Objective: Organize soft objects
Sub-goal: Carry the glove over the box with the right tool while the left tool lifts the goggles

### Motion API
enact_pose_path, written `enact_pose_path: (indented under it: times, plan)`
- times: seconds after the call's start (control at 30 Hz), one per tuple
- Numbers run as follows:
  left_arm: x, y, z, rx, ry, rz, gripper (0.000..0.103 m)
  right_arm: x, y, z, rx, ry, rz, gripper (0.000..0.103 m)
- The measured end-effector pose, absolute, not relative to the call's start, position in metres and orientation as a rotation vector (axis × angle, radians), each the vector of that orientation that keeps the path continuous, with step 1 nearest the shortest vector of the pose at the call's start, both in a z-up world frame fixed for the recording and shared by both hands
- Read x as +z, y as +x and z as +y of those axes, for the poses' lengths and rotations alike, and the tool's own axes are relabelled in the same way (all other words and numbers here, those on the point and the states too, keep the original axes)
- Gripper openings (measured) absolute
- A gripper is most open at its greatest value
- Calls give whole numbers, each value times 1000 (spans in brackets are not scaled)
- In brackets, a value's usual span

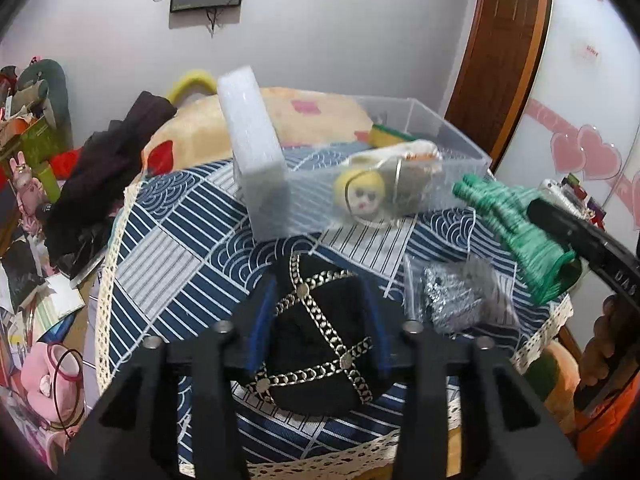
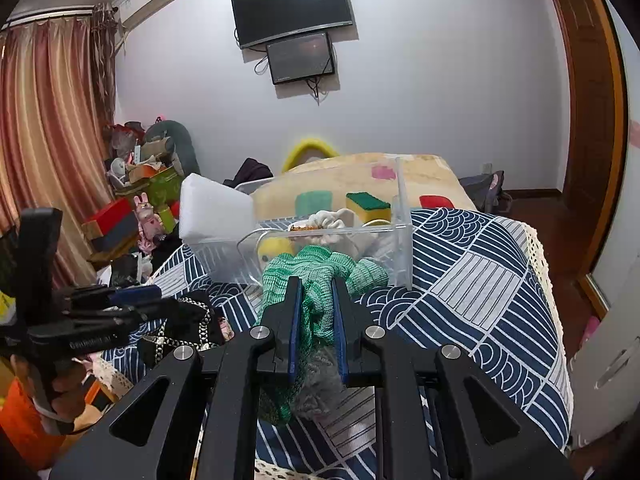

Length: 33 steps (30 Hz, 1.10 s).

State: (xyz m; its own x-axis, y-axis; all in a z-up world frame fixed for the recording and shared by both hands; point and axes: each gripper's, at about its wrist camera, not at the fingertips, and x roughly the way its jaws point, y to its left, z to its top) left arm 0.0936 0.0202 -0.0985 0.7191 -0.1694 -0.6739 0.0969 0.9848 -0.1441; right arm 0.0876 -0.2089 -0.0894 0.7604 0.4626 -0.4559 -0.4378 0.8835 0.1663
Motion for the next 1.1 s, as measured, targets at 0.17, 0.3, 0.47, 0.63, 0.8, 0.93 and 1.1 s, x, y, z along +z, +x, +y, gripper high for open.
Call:
enact_pose_path:
  times: [0.17,0.3,0.47,0.63,0.8,0.93,1.1]
  plan:
    - [-116,101,13,-148,-69,797,47,-88,88,-212,488,61,508,13]
    - [-131,107,13,-160,-75,834,25,-88,89,-211,487,62,510,13]
    - [-124,99,18,-160,-75,795,10,-83,91,-208,489,59,502,13]
    - [-98,89,18,-140,-60,727,10,-65,94,-208,486,52,451,13]
    - [-64,84,18,-127,-41,653,10,-49,100,-205,486,49,405,13]
    - [-44,86,20,-131,-56,611,10,-38,108,-199,490,46,369,13]
    - [-20,102,19,-134,-71,549,10,-24,121,-192,482,43,322,13]
